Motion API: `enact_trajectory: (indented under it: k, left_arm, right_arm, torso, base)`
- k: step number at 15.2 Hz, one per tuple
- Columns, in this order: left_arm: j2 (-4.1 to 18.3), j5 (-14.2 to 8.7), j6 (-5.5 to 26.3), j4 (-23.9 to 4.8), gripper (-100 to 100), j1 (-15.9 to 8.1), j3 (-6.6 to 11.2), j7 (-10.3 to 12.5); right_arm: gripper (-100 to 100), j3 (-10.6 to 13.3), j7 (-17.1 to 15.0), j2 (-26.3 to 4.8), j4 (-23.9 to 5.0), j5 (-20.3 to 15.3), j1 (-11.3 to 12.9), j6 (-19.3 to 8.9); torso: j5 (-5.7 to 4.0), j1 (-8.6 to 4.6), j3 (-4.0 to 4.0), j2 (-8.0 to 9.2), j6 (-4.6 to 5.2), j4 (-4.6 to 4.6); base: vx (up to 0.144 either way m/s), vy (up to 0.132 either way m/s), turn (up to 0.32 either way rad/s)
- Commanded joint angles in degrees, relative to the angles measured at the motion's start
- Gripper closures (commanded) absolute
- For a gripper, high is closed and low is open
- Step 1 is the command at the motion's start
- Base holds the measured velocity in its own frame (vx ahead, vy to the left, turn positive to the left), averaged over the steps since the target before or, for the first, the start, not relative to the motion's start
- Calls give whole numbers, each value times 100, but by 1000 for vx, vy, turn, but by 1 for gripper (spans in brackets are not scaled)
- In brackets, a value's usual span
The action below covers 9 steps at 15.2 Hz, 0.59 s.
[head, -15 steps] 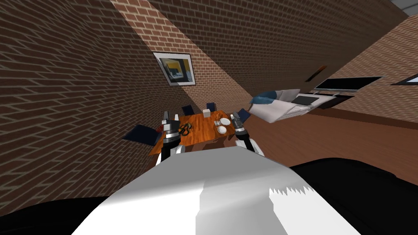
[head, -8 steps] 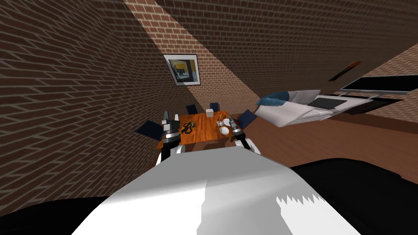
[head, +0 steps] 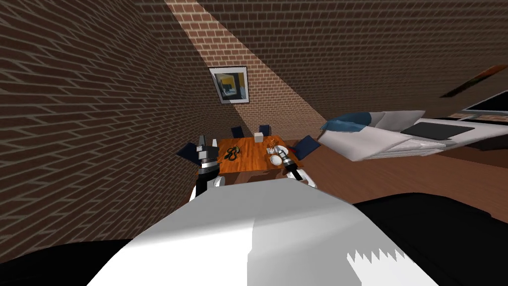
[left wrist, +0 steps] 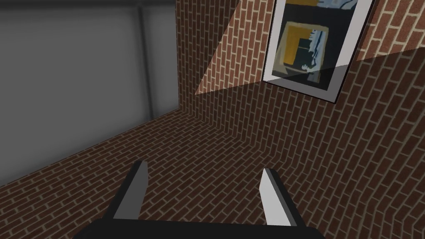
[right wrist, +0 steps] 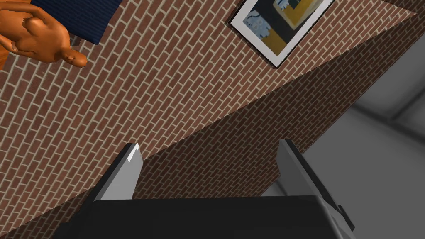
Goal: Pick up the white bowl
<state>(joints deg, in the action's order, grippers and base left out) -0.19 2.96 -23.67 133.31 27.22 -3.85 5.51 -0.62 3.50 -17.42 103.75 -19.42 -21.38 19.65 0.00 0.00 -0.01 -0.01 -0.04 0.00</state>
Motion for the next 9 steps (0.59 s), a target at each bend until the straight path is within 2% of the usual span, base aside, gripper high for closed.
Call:
enact_trajectory:
  k: [1, 2, 3, 4, 6, 7, 9]
  left_arm:
    - [0, 0, 0, 0, 0, 0, 0, 0]
    - [0, 0, 0, 0, 0, 0, 0, 0]
    - [0, 0, 0, 0, 0, 1, 1, 0]
    - [0, 0, 0, 0, 0, 0, 0, 0]
    - [0, 0, 0, 0, 0, 1, 1, 0]
    - [0, 0, 0, 0, 0, 1, 1, 0]
    - [0, 0, 0, 0, 0, 0, 0, 0]
  right_arm:
    - [-100, 15, 95, -43, -275, -137, 39, -114]
    - [-100, 15, 95, -43, -275, -137, 39, -114]
    - [-100, 19, 205, -117, -462, -320, 108, -253]
    - [-100, 19, 205, -117, -573, -320, 108, -253]
    - [-100, 19, 205, -117, -617, -320, 108, -253]
    - [-100, 23, 317, -185, -799, -506, 177, -395]
    - [-100, 23, 317, -185, -966, -506, 177, -395]
  torso:
    - [0, 0, 0, 0, 0, 0]
    - [0, 0, 0, 0, 1, 0]
    - [0, -1, 0, 0, 3, 0]
    - [0, -1, 0, 0, 1, 0]
    - [0, 0, 0, 1, 4, 0]
    - [0, -1, 0, 0, 5, 0]
    - [0, 0, -1, -1, 1, 0]
  base:
    - [-5, 4, 223]
    - [-3, -2, 83]
    - [-3, 4, 183]
    - [-3, 3, 203]
    - [-1, 0, 41]
    - [-3, 8, 163]
    - [-3, 4, 173]
